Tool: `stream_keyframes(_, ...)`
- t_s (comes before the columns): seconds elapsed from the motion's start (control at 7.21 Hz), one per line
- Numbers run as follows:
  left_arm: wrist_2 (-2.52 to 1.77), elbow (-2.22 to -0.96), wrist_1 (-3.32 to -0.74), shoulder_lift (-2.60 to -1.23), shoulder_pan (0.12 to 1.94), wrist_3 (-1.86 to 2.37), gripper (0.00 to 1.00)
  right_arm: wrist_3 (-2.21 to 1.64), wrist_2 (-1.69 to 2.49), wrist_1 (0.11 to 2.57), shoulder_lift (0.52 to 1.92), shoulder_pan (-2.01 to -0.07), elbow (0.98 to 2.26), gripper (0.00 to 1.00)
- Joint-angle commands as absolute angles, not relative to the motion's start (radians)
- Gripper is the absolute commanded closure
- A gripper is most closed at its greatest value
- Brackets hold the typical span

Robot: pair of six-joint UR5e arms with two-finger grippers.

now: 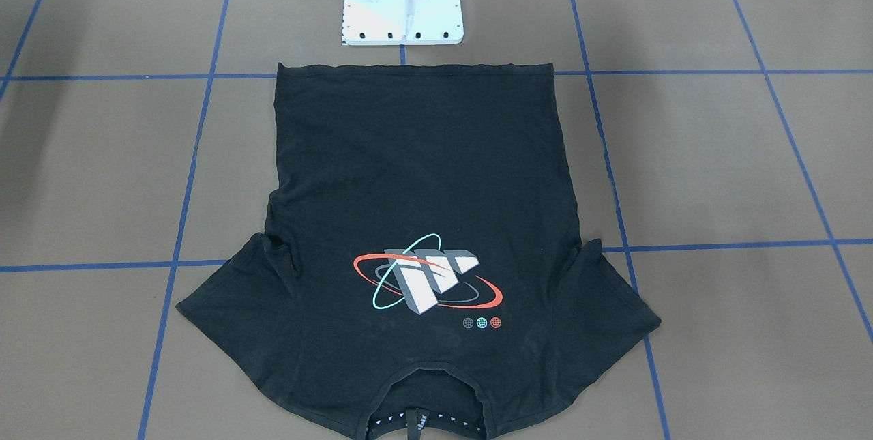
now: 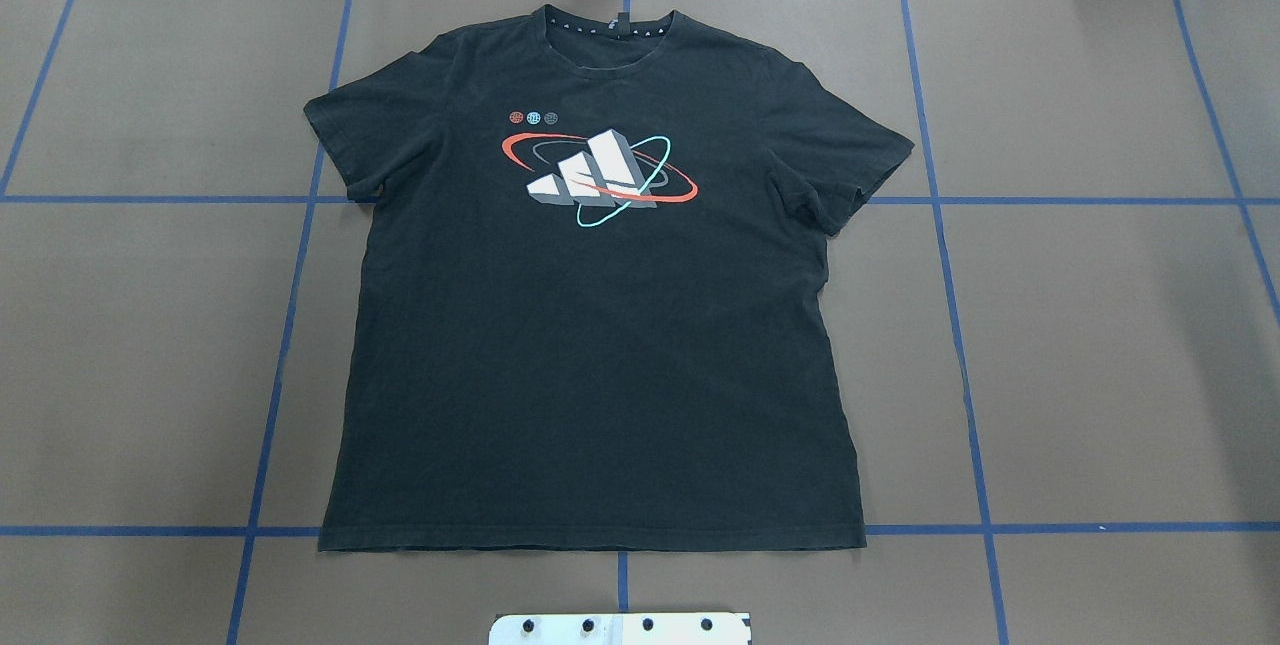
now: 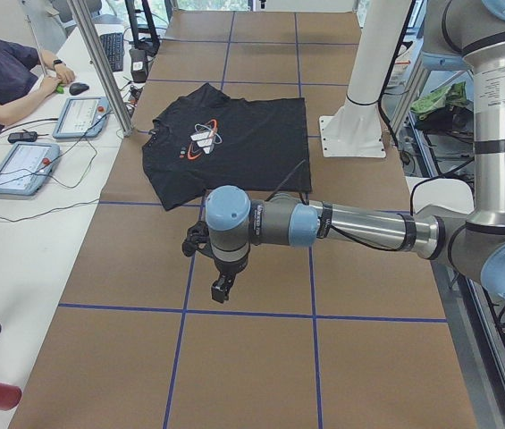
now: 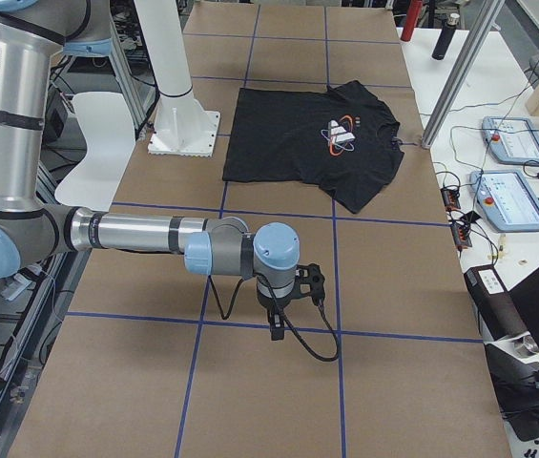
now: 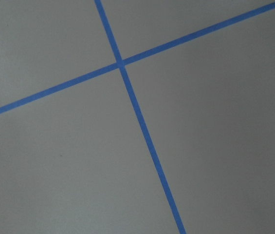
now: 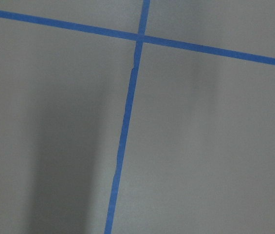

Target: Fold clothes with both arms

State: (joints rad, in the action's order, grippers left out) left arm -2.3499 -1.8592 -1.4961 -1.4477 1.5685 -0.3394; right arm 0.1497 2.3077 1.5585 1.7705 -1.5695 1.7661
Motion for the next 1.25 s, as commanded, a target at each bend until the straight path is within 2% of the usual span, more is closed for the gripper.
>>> stream_keyframes(0.0, -2.353, -1.899, -1.497, -1.512, 1.566, -0.336, 0.0, 0.143, 2.309, 1.559, 1.744, -1.568, 1.773, 0.0)
stream_keyframes(0.28, -2.349, -1.884, -1.619, -1.568, 1.559, -0.334, 0.0, 0.039, 2.31, 1.563, 1.64, -1.517, 1.764, 0.0)
stream_keyframes(0.55, -2.356, -1.798, -1.683, -1.626, 1.555, -0.334, 0.0, -0.105, 2.307, 1.562, 1.515, -1.435, 1.731, 0.0)
stream_keyframes(0.83, -2.437, -1.691, -1.686, -1.686, 1.554, -0.334, 0.0, -0.115, 2.307, 1.56, 1.358, -1.356, 1.624, 0.0)
stream_keyframes(1.11, -2.437, -1.666, -1.726, -1.695, 1.525, -0.334, 0.0, -0.225, 2.31, 1.539, 1.217, -1.263, 1.543, 0.0)
